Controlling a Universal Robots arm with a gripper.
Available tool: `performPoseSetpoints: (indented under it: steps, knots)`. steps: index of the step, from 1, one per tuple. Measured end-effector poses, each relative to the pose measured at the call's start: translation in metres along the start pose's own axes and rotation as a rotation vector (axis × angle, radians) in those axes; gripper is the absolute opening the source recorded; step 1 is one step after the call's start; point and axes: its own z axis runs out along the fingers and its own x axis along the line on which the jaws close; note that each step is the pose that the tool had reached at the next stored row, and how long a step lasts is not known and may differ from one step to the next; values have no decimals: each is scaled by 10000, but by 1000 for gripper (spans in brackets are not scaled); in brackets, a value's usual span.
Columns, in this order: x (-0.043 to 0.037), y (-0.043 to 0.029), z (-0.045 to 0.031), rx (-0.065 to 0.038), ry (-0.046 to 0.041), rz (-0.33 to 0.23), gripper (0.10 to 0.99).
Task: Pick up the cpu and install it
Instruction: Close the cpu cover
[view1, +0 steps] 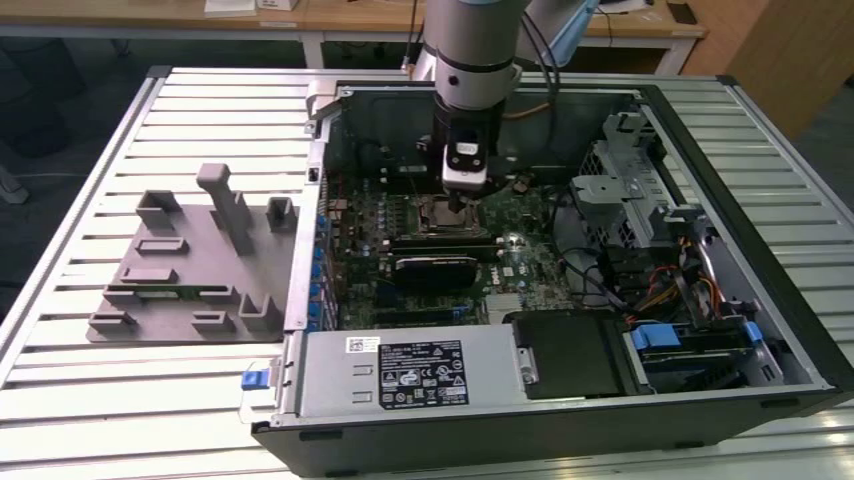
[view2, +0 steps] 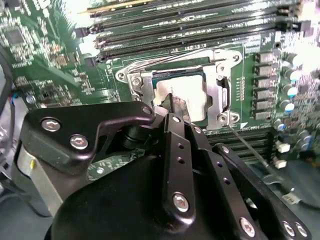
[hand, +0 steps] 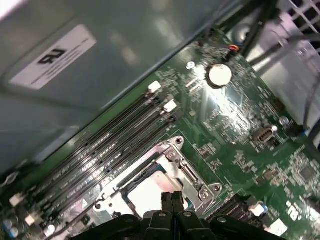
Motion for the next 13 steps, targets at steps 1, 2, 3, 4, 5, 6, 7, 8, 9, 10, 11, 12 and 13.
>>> performPoseSetpoints:
  steps: [1,2,3,4,5,6,7,8,9,10,11,12,13]
  knots:
    - [0,0,1,-3,3,-181,106]
    - [0,0,2,-6,5,-360,106]
    - [0,0,3,-9,8,-539,106]
    - [0,0,5,-12,11,-721,106]
    - [0,0,6,-16,14,-899,106]
    - [0,0,7,-19,16,-1091,106]
    - [0,0,8,-22,19,-1270,106]
    - [0,0,9,-25,22,-1450,106]
    - [0,0,10,-28,24,-1630,106]
    - [0,0,12,-31,27,-1809,106]
    - [0,0,13,-34,30,-1991,106]
    - [0,0,14,-37,33,-2168,106]
    - [0,0,15,-41,35,-2367,106]
